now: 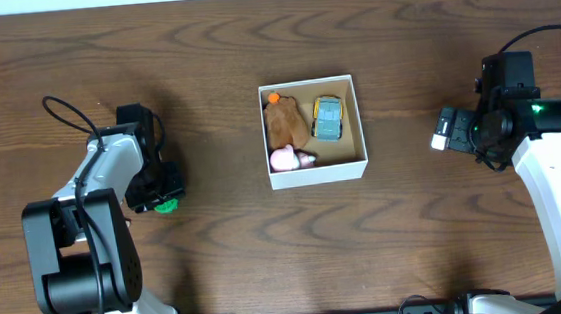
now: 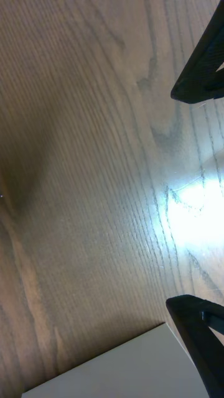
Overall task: Pack container
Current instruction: 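Carry the green toy into the box and open the left gripper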
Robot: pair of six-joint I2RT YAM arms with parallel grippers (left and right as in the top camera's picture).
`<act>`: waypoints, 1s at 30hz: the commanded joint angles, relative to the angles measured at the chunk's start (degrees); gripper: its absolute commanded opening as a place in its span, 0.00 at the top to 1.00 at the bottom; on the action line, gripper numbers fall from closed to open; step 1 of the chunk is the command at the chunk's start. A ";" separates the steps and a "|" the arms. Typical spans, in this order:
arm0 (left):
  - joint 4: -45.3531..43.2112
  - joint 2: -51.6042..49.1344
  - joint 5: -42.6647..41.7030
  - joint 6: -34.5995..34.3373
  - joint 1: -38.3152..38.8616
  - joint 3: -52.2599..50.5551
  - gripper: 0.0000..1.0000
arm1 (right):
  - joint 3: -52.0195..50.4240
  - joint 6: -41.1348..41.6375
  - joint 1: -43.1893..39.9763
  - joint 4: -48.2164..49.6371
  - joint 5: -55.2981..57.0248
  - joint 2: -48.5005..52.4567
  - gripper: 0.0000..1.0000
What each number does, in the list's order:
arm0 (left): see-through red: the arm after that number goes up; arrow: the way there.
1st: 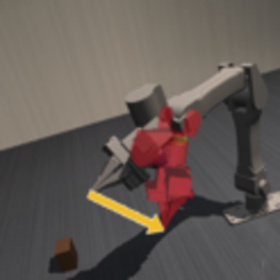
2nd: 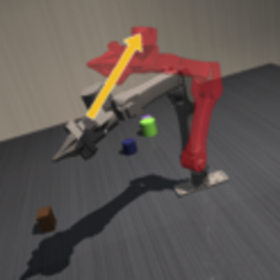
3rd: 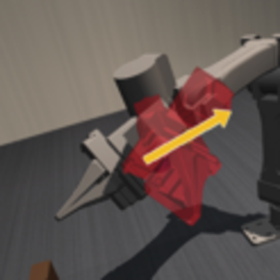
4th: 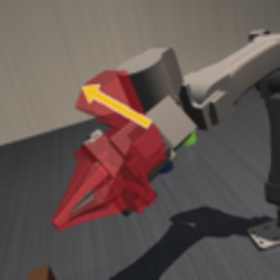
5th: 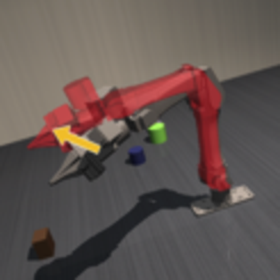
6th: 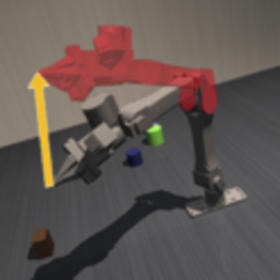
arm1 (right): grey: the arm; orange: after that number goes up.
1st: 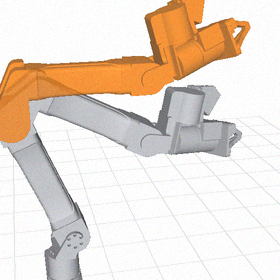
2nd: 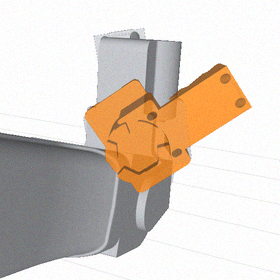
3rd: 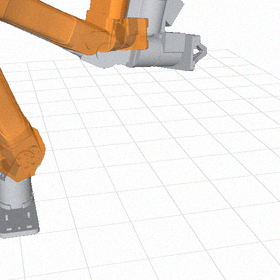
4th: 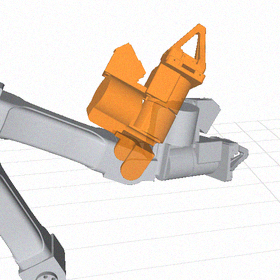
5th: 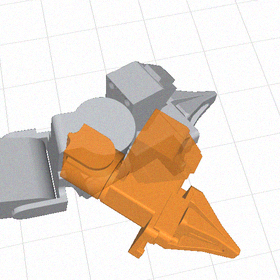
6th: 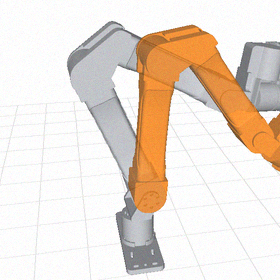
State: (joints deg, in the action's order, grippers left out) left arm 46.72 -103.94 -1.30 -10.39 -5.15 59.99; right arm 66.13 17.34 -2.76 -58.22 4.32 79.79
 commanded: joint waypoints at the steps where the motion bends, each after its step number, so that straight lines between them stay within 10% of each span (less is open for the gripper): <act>1: 2.64 1.66 -0.61 -1.11 0.74 4.37 0.55 | -0.35 -0.72 -0.28 -0.02 0.15 0.04 0.01; 11: 10.29 12.96 -1.29 2.14 17.75 20.28 0.58 | -0.35 -0.70 -0.28 0.02 0.15 0.04 0.01; 20: -0.83 13.53 -1.27 8.31 41.03 20.92 0.58 | -0.35 -0.70 -0.28 0.24 0.13 0.04 0.01; 28: -7.41 5.16 -1.29 9.53 45.42 20.92 0.58 | -0.35 -0.70 -0.28 0.13 0.13 0.04 0.01; 30: -7.41 3.76 -1.27 9.55 45.42 20.92 0.42 | -0.35 -0.70 -0.28 0.15 0.13 0.04 0.01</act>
State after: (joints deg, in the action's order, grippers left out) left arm 39.55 -98.72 -3.01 -1.80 40.58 80.97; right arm 66.04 17.34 -2.76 -58.02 4.32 79.79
